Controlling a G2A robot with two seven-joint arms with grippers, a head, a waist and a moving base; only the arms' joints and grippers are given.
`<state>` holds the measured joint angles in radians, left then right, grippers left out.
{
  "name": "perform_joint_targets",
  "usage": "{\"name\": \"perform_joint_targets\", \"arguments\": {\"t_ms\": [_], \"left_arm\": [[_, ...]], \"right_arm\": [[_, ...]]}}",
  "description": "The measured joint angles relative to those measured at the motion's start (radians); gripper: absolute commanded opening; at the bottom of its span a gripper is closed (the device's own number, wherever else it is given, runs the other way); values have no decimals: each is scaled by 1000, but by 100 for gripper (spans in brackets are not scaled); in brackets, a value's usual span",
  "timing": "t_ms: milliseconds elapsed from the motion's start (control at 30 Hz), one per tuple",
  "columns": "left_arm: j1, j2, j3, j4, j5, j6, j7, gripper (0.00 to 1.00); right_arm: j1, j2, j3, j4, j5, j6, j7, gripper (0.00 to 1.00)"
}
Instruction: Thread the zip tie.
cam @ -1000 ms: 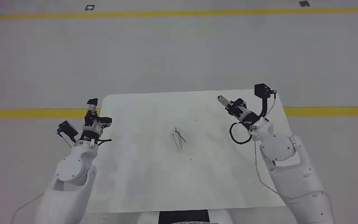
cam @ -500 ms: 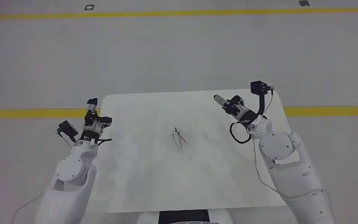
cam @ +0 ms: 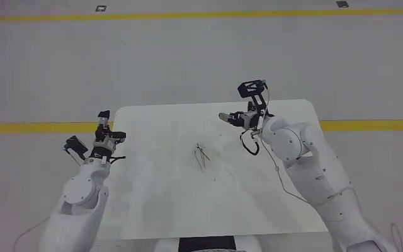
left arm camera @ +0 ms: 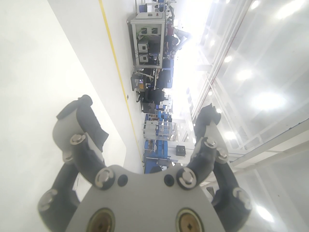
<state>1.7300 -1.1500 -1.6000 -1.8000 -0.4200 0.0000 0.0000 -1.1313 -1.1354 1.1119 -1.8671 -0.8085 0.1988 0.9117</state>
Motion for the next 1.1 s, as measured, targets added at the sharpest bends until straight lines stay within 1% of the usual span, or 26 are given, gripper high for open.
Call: {"name": "perform_joint_targets", "arguments": {"t_ms": [567,633,733,767,867,967,1000,1067,1100], "left_arm": [[0,0,0,0,0,0,0,100],[0,0,0,0,0,0,0,100],[0,0,0,0,0,0,0,100],[0,0,0,0,0,0,0,100],[0,0,0,0,0,0,0,100],[0,0,0,0,0,0,0,100],[0,0,0,0,0,0,0,100],[0,0,0,0,0,0,0,100],[0,0,0,0,0,0,0,100]], "right_arm": [[0,0,0,0,0,0,0,100],[2,2,-11,-1,-18,-14,8,100],[39,4,-68,-8,-166,-46,111,100],[64,2,-97,-10,-224,-64,171,100],[139,-9,-171,11,-319,-103,315,100],[210,-28,-252,50,-373,-130,427,100],[228,-34,-275,63,-376,-138,451,100],[258,-47,-310,88,-366,-138,473,100],[262,-49,-313,92,-362,-135,474,100]]}}
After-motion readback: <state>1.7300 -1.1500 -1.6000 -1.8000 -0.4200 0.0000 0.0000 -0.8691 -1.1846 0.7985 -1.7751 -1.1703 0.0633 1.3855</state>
